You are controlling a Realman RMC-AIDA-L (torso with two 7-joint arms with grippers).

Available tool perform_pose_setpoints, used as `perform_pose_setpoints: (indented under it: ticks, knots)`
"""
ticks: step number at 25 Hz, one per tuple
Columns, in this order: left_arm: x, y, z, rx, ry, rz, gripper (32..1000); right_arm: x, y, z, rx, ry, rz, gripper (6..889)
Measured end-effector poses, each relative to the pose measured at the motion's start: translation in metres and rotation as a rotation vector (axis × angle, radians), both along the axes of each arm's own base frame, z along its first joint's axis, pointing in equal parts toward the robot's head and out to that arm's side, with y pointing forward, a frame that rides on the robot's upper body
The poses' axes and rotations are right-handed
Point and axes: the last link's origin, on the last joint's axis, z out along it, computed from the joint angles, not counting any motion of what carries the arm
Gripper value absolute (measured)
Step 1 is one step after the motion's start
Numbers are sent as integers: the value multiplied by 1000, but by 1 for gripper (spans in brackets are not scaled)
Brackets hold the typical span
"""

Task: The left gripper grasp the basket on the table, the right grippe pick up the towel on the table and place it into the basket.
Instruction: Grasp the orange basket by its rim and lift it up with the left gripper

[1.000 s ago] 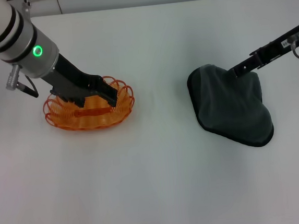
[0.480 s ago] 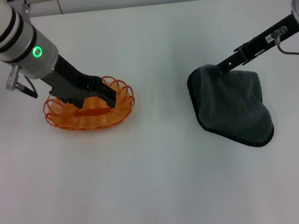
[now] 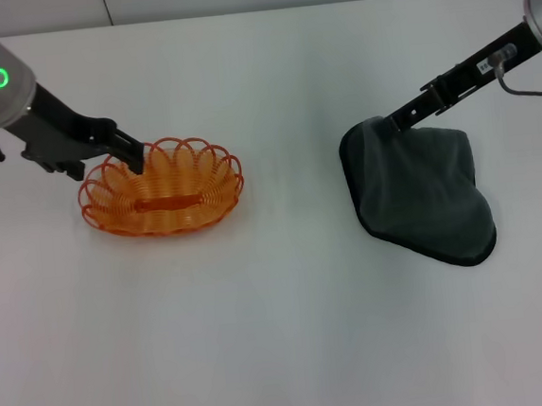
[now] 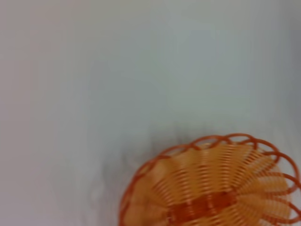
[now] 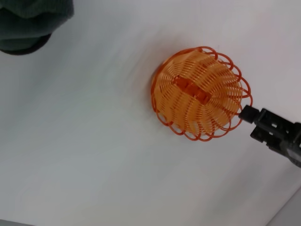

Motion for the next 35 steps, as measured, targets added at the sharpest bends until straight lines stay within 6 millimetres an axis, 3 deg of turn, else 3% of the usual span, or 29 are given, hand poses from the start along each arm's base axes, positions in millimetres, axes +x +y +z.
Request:
perform_pose_setpoints:
  ticks: [12, 35]
  knots:
    - [-39, 7, 6, 69, 38, 73, 863, 0, 1, 0, 6, -2, 2, 828]
    - [-64, 4, -16, 110, 34, 99, 862, 2, 3, -4, 16, -2, 4, 812]
